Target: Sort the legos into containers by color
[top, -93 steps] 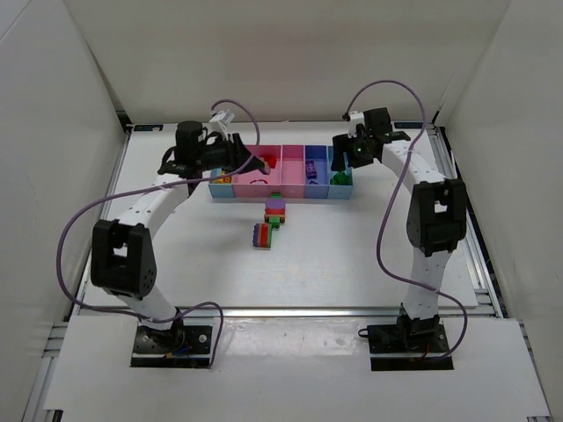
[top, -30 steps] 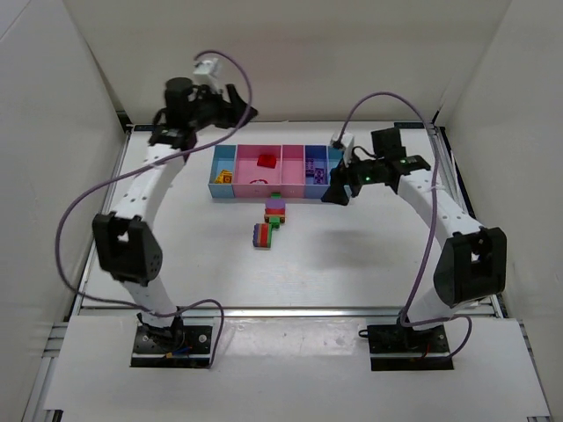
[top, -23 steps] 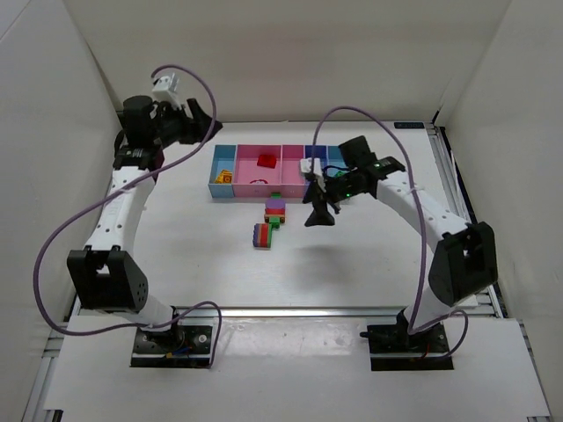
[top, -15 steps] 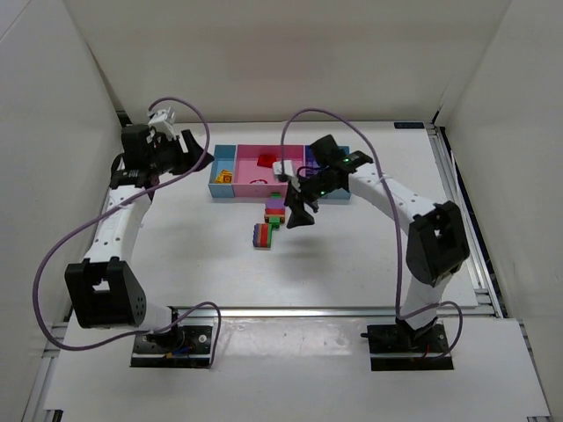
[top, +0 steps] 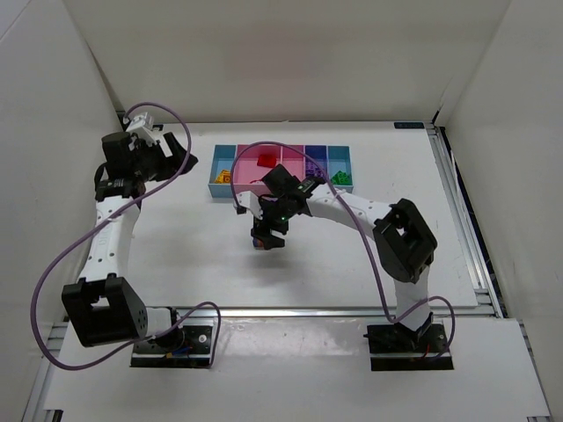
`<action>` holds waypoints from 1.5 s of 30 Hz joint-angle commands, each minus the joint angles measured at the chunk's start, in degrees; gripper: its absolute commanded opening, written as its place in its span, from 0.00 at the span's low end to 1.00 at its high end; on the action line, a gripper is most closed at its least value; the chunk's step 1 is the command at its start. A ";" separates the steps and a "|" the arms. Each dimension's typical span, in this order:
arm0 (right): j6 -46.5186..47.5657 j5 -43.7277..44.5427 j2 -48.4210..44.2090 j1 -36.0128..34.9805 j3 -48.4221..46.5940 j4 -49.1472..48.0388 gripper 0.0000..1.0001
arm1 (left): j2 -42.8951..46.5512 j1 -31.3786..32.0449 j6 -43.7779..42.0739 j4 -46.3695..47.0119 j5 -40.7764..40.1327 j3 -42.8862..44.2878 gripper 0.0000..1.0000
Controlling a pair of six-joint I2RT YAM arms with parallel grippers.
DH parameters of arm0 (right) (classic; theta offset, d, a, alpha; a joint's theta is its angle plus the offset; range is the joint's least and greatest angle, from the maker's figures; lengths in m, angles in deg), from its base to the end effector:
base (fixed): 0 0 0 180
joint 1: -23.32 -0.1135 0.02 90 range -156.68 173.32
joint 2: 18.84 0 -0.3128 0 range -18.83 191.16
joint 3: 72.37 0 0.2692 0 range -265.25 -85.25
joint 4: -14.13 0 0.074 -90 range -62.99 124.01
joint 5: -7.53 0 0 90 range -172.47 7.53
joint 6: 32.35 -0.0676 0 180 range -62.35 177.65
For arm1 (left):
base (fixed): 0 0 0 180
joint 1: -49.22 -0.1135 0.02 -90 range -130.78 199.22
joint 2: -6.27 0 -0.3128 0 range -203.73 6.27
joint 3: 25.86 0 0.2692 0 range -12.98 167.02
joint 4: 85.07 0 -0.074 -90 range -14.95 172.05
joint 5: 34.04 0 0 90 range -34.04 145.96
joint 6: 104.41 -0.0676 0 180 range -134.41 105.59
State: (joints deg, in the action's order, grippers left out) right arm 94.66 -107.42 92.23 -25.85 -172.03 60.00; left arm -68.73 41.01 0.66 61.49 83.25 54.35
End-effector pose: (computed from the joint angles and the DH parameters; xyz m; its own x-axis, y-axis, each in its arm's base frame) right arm 0.2854 0.3739 0.2383 0.0635 -0.7613 -0.6453 -0.9980 -0.0476 -0.0420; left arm 0.3264 0.0158 0.3767 -0.5230 -0.3089 -0.7944 0.1418 0.8875 -0.4385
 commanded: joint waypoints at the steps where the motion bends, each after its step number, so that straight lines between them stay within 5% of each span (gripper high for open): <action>1: -3.70 6.84 1.87 0.04 -1.98 -4.43 0.84 | 2.49 -0.41 0.49 -1.06 -0.83 -1.15 0.96; 37: -1.95 4.38 11.72 0.47 -7.26 -3.37 0.91 | 0.65 -1.02 -3.12 0.96 -0.13 -2.20 0.99; 40: -1.42 4.38 12.16 0.39 -7.35 -3.37 0.84 | 0.65 -1.11 -3.03 0.96 -0.13 -2.64 0.99; 45: -0.28 3.59 11.90 0.39 -6.38 -4.42 0.55 | 1.61 -1.02 -2.94 0.96 -0.04 -3.78 0.99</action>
State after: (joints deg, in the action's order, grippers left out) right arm 93.24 -102.51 103.92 -25.46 -178.20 56.83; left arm -68.47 40.31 -1.94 61.62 82.39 51.64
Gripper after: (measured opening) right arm 0.666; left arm 0.991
